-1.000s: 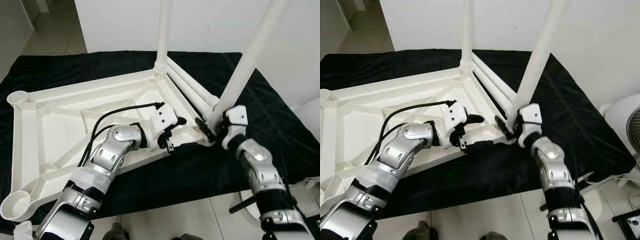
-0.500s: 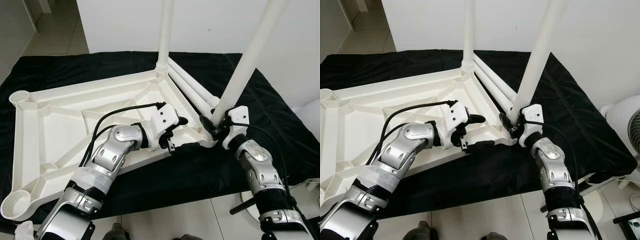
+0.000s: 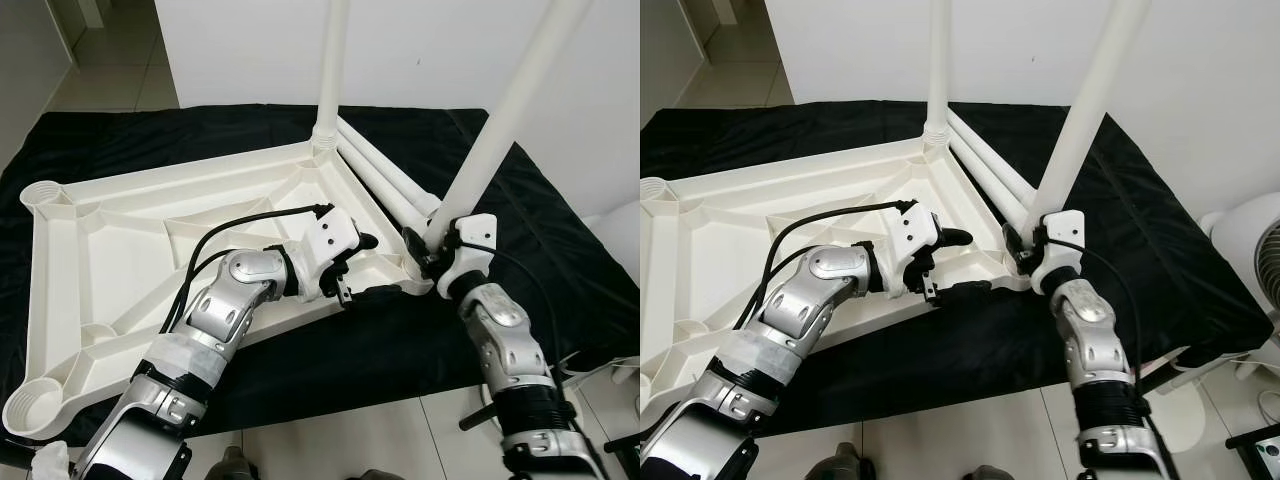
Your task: Building children table
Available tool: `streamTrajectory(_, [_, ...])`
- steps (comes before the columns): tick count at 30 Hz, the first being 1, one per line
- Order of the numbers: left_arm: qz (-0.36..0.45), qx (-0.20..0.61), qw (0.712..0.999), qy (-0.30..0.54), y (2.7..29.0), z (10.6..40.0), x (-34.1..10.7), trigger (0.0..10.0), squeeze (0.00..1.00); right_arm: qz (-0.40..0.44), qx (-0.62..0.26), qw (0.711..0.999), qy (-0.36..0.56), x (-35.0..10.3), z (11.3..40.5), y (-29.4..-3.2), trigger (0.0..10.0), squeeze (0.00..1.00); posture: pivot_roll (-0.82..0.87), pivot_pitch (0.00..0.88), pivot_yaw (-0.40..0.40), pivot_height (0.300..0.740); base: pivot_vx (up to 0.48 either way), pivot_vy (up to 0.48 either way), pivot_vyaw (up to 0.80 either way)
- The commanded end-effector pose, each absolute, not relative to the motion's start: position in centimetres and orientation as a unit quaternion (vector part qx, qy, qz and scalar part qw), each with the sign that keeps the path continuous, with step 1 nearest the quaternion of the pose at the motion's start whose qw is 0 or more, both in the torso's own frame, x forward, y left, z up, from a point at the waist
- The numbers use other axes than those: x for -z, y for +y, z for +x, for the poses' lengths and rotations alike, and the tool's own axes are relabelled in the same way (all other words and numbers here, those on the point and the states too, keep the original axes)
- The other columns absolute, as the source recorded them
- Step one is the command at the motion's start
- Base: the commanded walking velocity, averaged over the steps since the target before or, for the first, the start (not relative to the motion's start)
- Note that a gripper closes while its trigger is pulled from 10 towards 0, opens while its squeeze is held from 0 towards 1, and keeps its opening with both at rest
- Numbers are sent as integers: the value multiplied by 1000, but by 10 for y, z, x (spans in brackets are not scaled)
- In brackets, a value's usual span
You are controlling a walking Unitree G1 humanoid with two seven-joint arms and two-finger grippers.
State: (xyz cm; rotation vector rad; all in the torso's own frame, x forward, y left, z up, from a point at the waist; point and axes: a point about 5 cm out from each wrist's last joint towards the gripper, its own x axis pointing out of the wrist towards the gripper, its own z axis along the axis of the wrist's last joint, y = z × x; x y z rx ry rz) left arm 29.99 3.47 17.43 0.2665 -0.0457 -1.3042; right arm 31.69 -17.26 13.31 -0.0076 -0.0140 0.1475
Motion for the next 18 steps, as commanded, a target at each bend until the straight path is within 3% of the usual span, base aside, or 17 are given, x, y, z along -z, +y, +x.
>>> streamTrajectory(1, [128,597,792,-18,37,301,-170,10000,0,12,-12,999,38,-118,311,-176,10000,0,-12,5,-37,740,0,0,0])
streamTrajectory(8, [141,585,798,-17,45,308,-169,10000,0,50,124,991,28,-122,293,-137,10000,0,-7,0,-45,740,0,0,0])
streamTrajectory(18, [140,580,802,-17,47,310,-170,10000,0,69,120,990,30,-128,290,-121,10000,0,-9,0,-46,740,0,0,0])
